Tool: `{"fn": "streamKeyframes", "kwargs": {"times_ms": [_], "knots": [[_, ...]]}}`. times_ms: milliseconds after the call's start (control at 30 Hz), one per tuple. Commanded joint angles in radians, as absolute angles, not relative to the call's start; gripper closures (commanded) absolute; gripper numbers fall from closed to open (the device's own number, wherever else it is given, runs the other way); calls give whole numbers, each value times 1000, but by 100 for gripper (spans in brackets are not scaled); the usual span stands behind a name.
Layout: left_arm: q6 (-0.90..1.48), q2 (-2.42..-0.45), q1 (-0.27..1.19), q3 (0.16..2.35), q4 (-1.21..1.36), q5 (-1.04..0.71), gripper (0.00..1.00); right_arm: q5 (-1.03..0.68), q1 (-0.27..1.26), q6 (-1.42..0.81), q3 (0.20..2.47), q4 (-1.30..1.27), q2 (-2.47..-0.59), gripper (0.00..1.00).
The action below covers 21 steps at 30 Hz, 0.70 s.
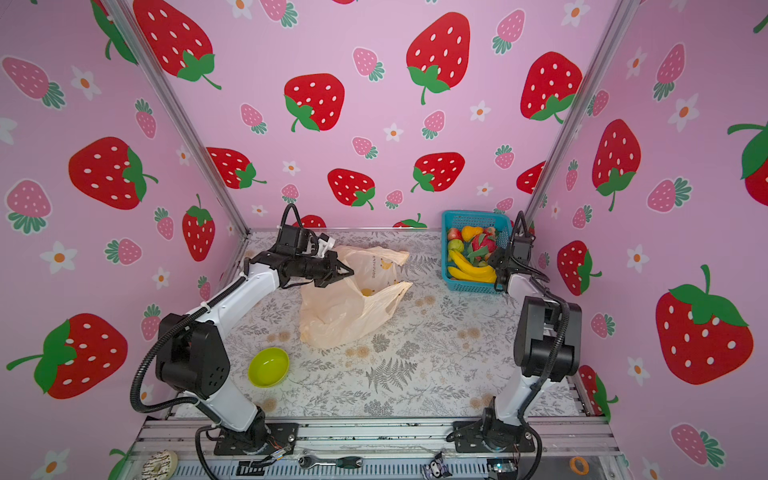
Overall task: Place the fake fruits into the plastic bag and tie a complex knot
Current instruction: 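Grasp the yellow bananas in the basket with the right gripper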
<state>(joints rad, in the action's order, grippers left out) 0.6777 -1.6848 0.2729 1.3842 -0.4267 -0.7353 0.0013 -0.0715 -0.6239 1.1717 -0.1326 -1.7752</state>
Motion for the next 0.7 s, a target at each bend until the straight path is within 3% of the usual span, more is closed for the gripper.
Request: {"fn": "streamKeyframes", "kwargs": {"times_ms": [0, 333, 667], "knots": [[677, -1662, 270, 1402, -431, -758, 100, 27, -64, -602, 1220, -123, -1748, 81], [675, -1666, 270, 1404, -434, -759, 100, 122, -42, -500, 1308, -39, -1750, 92], [675, -1666, 269, 1405, -437, -759, 100, 349, 24, -348, 1388, 44, -1665, 100]]}}
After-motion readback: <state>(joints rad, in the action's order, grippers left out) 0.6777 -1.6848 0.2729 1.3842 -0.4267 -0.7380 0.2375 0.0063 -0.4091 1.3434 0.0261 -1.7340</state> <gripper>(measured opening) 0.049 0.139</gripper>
